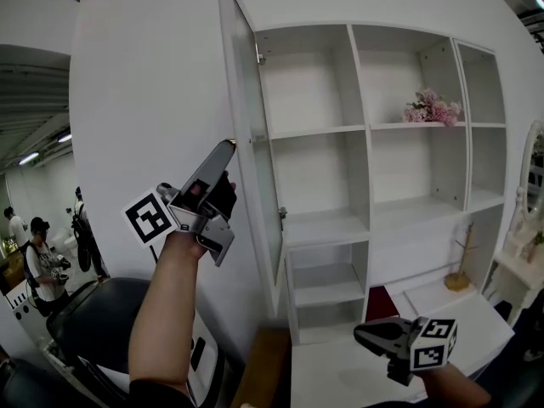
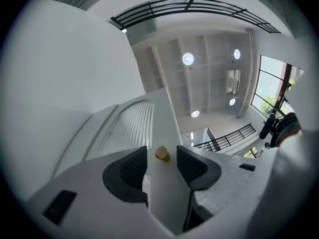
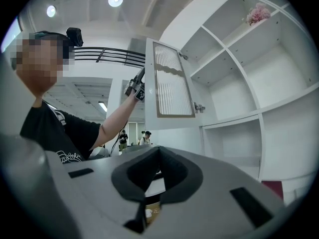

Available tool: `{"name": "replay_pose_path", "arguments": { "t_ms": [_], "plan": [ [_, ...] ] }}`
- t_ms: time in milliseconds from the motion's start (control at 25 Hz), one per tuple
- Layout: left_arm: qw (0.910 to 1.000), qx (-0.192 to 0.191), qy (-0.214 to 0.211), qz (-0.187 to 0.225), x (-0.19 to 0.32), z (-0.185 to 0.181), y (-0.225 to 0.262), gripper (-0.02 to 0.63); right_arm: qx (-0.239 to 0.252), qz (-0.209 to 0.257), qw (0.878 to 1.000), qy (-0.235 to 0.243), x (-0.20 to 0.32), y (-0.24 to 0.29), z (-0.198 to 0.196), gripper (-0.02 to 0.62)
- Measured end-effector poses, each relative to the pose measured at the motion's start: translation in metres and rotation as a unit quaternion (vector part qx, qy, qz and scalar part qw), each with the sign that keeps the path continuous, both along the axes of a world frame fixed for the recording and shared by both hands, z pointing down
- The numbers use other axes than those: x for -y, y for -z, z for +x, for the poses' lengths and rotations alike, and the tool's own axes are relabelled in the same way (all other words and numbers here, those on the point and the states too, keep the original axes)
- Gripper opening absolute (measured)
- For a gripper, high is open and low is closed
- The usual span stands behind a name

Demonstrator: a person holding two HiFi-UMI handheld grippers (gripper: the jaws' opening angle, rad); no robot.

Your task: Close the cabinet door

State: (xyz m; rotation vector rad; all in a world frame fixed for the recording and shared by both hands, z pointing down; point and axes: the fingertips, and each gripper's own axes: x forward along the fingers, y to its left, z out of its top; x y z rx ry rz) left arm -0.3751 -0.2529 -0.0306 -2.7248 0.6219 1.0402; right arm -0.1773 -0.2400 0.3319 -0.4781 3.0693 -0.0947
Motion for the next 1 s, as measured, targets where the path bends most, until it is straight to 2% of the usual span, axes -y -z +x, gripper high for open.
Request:
{"name": "replay_pose_path", "arguments": {
  "t_ms": [160,400,560,680,800,1000],
  "plan": [
    [0.9999,0.013,-0.006,0.005,-0.001,0.001,-0.002,0.134,0.003,-0.006,1.0,0.002,0.003,-0.012,-0.012,0.006],
    [0.9989,0.039,-0.014,0.024,0.004,0.007,0.012,0.088,-0.005,-0.023,1.0,0.0,0.017,-0.009,-0.024,0.006],
    [0.9978,0.056,0.007,0.035,0.006,0.008,0.013,0.087,-0.001,-0.042,0.999,-0.008,0.027,-0.02,-0.024,0.006],
    [0.9974,0.061,0.003,0.038,0.0,0.007,0.005,0.086,-0.001,-0.062,0.998,-0.015,0.031,-0.042,-0.024,0.006],
    [0.9971,0.065,0.01,0.04,0.009,0.016,0.01,0.086,0.002,-0.078,0.997,-0.017,0.044,-0.043,-0.021,0.006],
    [0.9975,0.06,0.021,0.031,0.02,0.031,0.01,0.086,0.004,-0.076,0.997,-0.012,0.05,-0.039,-0.01,0.006]
  ]
}}
